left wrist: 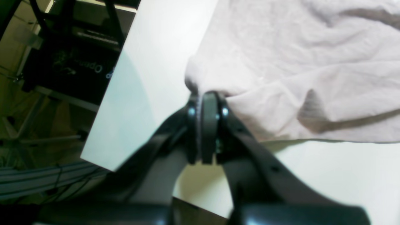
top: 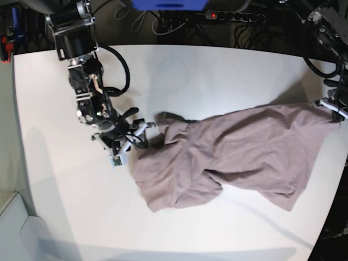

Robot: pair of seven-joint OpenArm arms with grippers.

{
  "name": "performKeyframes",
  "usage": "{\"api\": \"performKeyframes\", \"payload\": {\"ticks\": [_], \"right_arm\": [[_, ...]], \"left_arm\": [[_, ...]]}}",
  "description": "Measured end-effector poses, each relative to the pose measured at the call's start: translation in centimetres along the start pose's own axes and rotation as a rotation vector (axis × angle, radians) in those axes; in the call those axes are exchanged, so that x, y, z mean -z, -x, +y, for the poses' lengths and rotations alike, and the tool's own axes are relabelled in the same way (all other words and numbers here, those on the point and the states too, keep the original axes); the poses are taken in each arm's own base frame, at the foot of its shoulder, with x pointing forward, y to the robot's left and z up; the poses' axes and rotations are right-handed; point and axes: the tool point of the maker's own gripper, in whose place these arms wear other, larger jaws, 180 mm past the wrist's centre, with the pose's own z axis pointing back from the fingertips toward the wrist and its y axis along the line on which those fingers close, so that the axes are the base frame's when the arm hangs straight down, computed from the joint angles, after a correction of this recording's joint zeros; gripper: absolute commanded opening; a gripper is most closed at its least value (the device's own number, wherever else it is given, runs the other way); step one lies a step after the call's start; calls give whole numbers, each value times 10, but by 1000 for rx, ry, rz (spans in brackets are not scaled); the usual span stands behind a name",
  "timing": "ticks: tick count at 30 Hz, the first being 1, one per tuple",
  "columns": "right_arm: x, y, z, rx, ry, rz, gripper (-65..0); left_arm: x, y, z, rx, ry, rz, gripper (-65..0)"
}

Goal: Layout the t-shirt on the table in an organized manner, then fold the t-shirt properly
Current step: 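Lower the held shirt edge onto the table with the right gripper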

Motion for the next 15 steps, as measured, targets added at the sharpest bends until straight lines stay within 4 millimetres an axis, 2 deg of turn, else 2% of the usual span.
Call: {"api": "performKeyframes", "payload": {"ticks": [6,10,11,13,15], "right_arm": [[5,-7,2,12,-2,-32,-330],[10,-21,3,7,-6,-50,-338],[10,-23,3,6,-5,-52,-357],[12,-24,2,8,-5,-50,-435],[12,-18,5,13,-9,-36,-564]], "left_arm": [[0,0,0,0,0,0,-649],[0,0,0,1,-1,0,-649],[0,0,0,1,-1,0,-649],[0,1,0,1,-1,1,-649],[0,1,0,1,-1,2,-649]]}}
